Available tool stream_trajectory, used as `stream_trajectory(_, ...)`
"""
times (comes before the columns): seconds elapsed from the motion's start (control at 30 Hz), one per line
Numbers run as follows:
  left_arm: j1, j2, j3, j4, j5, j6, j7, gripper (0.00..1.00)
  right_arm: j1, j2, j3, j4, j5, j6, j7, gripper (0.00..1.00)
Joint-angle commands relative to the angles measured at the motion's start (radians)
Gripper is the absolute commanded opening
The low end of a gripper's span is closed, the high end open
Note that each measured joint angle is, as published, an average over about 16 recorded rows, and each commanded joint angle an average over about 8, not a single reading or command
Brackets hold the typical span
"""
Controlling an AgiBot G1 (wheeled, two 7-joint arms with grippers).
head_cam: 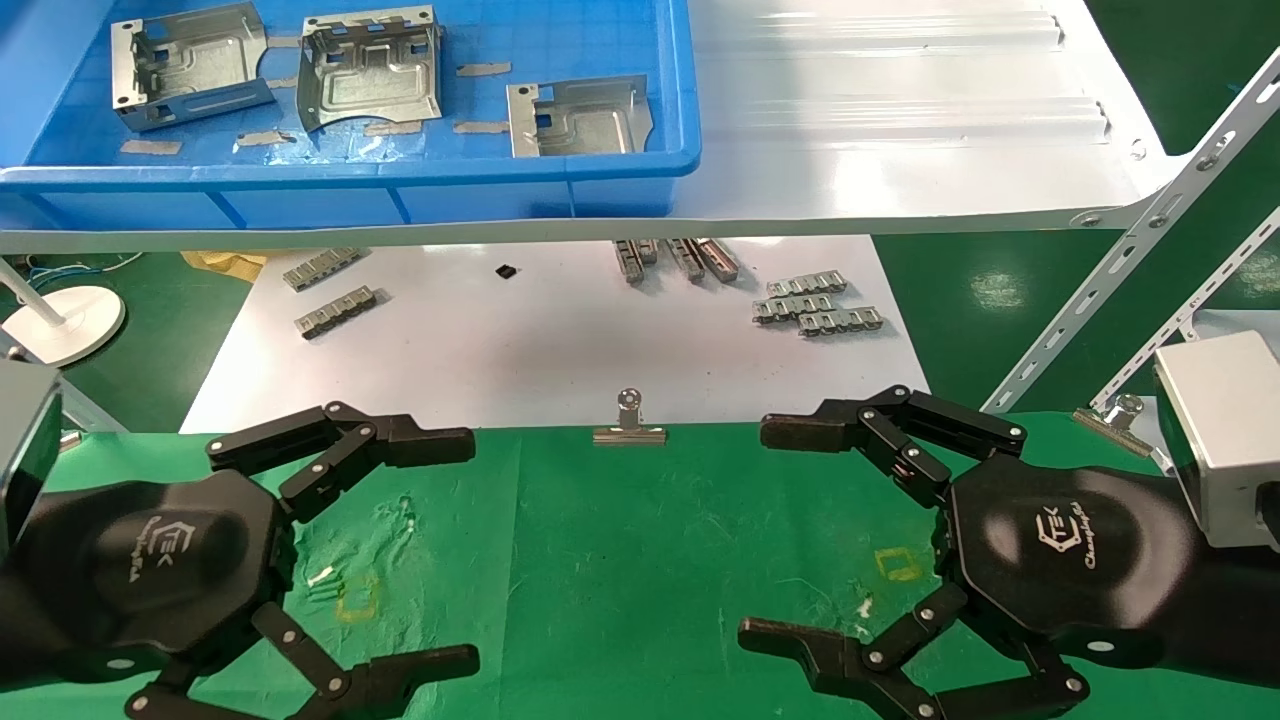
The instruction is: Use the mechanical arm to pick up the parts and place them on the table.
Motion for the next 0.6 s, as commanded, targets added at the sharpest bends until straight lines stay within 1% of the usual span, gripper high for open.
stream_trajectory(0.03,0.0,0.0,0.0,0.0,0.0,0.0,0.0,1.0,0.0,0.0,0.0,0.0,0.0,0.0,0.0,0.0)
stream_trajectory(0.6,0.0,0.0,0.0,0.0,0.0,0.0,0.0,1.0,0.0,0.0,0.0,0.0,0.0,0.0,0.0,0.0)
